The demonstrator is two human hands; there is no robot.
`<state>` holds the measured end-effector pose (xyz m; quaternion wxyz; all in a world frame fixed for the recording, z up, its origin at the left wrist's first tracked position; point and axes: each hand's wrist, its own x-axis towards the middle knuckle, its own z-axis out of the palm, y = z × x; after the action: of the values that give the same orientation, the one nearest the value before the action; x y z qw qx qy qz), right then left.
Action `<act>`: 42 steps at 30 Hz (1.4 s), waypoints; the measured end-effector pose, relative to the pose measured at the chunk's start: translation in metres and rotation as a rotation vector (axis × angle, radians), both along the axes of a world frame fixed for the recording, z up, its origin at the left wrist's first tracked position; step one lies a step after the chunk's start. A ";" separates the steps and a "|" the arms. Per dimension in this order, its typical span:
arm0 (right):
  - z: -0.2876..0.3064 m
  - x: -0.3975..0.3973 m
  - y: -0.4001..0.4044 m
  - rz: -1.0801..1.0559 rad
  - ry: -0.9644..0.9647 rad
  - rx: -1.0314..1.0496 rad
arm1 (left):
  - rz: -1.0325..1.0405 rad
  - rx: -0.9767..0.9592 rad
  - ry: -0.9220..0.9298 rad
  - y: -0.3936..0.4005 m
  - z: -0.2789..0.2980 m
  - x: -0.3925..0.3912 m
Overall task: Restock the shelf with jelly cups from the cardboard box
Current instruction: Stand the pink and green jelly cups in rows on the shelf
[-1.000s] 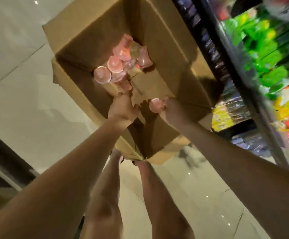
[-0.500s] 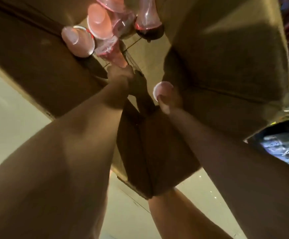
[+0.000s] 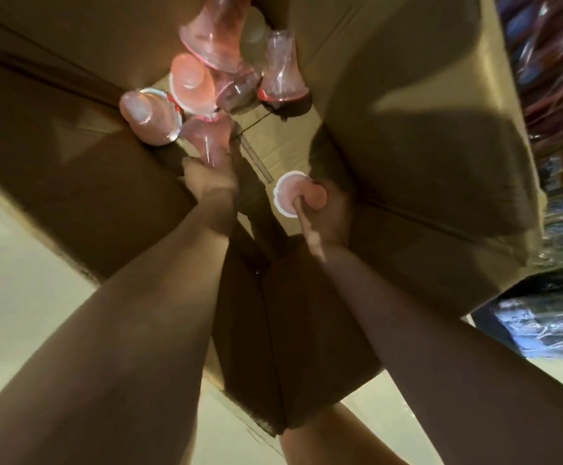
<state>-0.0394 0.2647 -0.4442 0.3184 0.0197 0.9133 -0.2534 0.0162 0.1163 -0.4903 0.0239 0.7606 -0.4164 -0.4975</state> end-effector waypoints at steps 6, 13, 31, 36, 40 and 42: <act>0.076 -0.028 -0.029 0.312 0.041 -0.031 | -0.240 -0.104 0.037 -0.007 0.085 0.018; 0.193 -0.057 -0.051 0.568 0.035 -0.087 | -0.751 -0.274 0.146 -0.024 0.192 0.035; 0.581 -0.089 -0.123 0.996 0.280 -0.302 | -1.305 -0.730 0.230 -0.140 0.596 0.027; 0.709 -0.099 -0.144 1.136 0.409 -0.296 | -1.353 -0.825 0.266 -0.142 0.724 0.026; 0.813 -0.099 -0.149 1.184 0.510 -0.317 | -1.388 -0.916 0.197 -0.149 0.822 0.029; 0.862 -0.099 -0.148 1.200 0.560 -0.332 | -1.446 -0.965 0.152 -0.158 0.874 0.028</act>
<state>-0.1380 0.1165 0.4177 0.1541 -0.6054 0.7631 -0.1655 0.0447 -0.0418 0.3838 0.0496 0.1815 -0.9596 -0.2093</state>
